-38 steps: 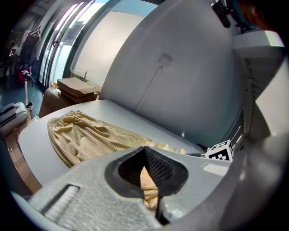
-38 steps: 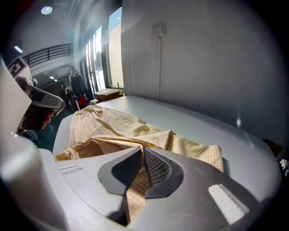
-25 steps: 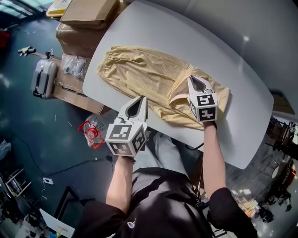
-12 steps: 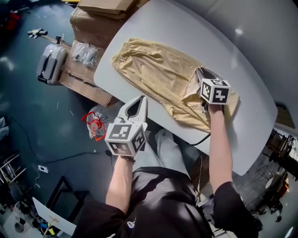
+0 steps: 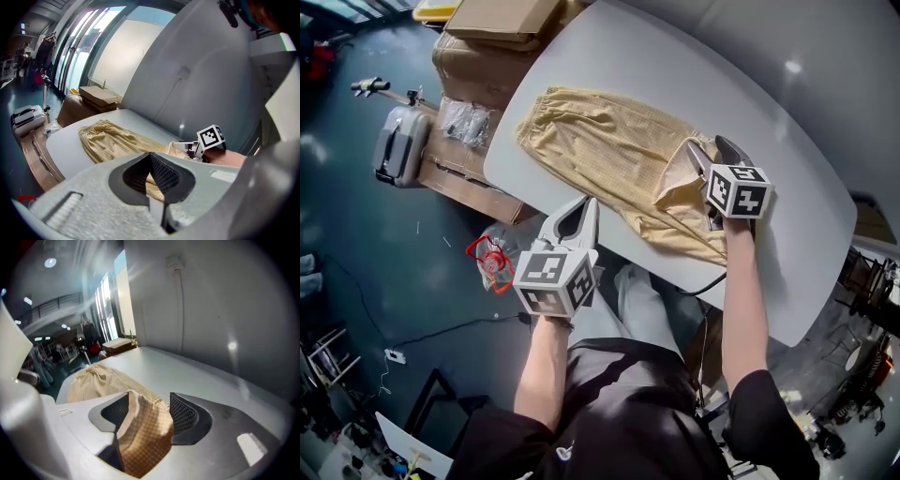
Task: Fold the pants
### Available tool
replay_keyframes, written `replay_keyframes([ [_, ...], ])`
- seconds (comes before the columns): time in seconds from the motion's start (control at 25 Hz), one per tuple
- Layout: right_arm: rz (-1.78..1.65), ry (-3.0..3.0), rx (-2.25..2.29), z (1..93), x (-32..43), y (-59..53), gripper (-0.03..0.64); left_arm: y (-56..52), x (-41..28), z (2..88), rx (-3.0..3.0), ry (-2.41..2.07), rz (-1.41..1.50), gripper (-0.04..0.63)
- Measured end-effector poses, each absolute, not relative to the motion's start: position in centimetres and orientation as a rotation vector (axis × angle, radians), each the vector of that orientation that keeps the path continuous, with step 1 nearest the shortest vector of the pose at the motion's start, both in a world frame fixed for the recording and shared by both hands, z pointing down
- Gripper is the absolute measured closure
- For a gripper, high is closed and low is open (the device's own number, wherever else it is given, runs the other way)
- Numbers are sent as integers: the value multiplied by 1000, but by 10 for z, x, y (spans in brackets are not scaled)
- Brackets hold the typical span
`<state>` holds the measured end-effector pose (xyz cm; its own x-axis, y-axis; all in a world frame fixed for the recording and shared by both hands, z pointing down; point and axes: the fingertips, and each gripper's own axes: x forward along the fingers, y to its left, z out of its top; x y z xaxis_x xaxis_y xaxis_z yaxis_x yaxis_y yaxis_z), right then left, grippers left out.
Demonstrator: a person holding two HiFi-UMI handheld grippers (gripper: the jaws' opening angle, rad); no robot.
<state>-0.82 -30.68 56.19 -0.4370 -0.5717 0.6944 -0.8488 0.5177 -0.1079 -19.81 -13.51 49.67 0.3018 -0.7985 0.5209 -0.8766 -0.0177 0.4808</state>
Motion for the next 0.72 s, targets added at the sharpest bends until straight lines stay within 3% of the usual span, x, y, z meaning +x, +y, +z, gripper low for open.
replay_keyframes([
  [0.32,514,-2211,1178,529,3,-285,355,-132,-183,493,1883,-1453,152,592],
  [0.72,483,-2250,1549,437,87,-228,430,-147,-127,458,2054,-1323,152,592],
])
